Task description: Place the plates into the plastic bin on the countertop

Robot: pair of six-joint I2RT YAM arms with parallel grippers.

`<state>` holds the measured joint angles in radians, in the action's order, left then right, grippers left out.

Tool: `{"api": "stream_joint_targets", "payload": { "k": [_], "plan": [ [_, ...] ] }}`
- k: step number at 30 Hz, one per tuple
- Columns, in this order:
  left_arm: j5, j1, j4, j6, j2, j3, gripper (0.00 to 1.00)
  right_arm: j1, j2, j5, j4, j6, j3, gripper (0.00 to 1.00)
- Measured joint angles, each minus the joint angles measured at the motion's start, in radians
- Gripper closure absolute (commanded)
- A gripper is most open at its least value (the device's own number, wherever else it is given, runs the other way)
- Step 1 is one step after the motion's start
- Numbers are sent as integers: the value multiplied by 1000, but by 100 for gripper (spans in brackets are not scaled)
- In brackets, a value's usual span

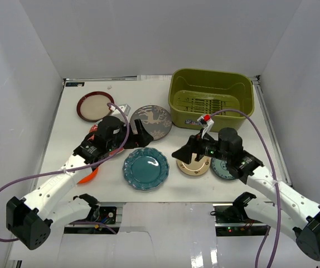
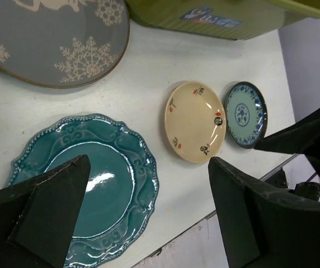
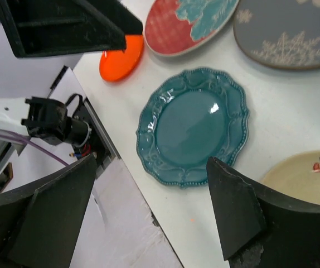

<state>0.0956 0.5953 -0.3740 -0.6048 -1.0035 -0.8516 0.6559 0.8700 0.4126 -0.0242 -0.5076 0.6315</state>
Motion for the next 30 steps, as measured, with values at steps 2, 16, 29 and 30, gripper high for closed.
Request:
{"api": "stream_joint_targets", "payload": {
  "k": [2,16,29,30],
  "plan": [
    [7,0,0,-9,-35,0,2,28,4,-12,-45,-16,-53,14],
    [-54,-162,-93,-13,-212,-148,2,97,14,-69,-220,-103,-204,21],
    [-42,-812,-62,-10,-94,61,9,100,33,-35,-271,-108,-249,23],
    [-18,-847,-40,-3,-117,80,11,100,35,-32,-271,-105,-249,23]
  ]
}}
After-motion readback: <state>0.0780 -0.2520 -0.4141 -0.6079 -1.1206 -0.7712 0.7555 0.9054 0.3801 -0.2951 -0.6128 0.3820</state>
